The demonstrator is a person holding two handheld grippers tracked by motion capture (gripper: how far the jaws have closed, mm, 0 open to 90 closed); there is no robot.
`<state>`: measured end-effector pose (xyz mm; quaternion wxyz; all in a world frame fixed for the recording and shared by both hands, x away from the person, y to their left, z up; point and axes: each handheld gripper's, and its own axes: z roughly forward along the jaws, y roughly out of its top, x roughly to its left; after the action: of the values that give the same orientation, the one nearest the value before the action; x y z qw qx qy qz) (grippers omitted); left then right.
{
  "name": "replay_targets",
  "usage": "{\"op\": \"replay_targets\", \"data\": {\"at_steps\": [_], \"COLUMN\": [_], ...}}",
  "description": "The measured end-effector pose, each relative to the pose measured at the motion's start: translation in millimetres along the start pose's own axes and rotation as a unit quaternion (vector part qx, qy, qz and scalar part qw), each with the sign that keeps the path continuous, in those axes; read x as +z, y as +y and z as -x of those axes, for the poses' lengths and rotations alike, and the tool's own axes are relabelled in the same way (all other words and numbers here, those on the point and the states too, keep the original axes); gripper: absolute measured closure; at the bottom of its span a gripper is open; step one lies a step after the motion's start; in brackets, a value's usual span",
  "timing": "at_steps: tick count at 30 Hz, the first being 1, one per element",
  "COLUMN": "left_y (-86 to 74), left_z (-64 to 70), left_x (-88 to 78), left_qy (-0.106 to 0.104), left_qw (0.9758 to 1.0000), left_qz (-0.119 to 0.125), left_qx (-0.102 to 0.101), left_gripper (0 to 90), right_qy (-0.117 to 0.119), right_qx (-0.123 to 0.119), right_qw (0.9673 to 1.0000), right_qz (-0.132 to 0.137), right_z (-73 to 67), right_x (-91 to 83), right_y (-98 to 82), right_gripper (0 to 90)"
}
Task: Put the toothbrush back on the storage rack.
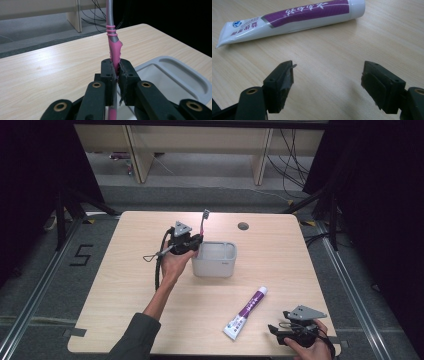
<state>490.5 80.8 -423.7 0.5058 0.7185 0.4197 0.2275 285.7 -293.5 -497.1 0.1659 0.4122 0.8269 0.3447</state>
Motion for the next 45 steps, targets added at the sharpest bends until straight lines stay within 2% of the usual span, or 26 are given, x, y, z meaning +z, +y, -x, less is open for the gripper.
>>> {"op": "replay_targets", "data": {"at_steps": [7,19,25,35,37,40,45], "left_y": [-1.9,-4.3,-4.4,-4.8,-4.3,-2.8,1.7], "left_z": [-3.2,-1.6,-1.6,-0.1,0.7,3.0,6.8], "left_x": [-0.4,2.0,0.7,0.3,-0.9,-3.4,-9.8], "left_qy": [0.001,-0.005,0.001,-0.002,-0.002,-0.003,0.006], "left_qw": [1.0000,0.9997,0.9993,0.9981,0.9983,0.9986,0.9984], "left_qz": [-0.010,-0.021,-0.031,-0.049,-0.049,-0.043,-0.046], "left_qx": [0.001,0.011,0.022,0.036,0.032,0.032,0.034], "left_gripper": [82.1,81.8,81.1,78.9,76.1,65.1,47.5], "right_qy": [0.000,0.001,0.000,0.000,0.003,-0.001,-0.002], "right_qx": [-0.006,0.000,0.001,-0.002,-0.001,0.001,-0.001], "right_qw": [1.0000,1.0000,1.0000,1.0000,1.0000,1.0000,1.0000], "right_qz": [-0.001,-0.002,-0.002,-0.001,-0.002,-0.001,-0.002], "right_z": [0.4,-0.3,-0.3,-0.4,-0.3,-0.6,-1.1], "right_x": [1.0,0.3,0.2,0.3,0.3,-0.1,-0.1], "right_y": [-0.4,-0.3,-0.3,-0.2,-0.2,-0.2,-0.1], "right_gripper": [26.3,26.2,26.2,26.2,26.2,26.2,26.2]}}
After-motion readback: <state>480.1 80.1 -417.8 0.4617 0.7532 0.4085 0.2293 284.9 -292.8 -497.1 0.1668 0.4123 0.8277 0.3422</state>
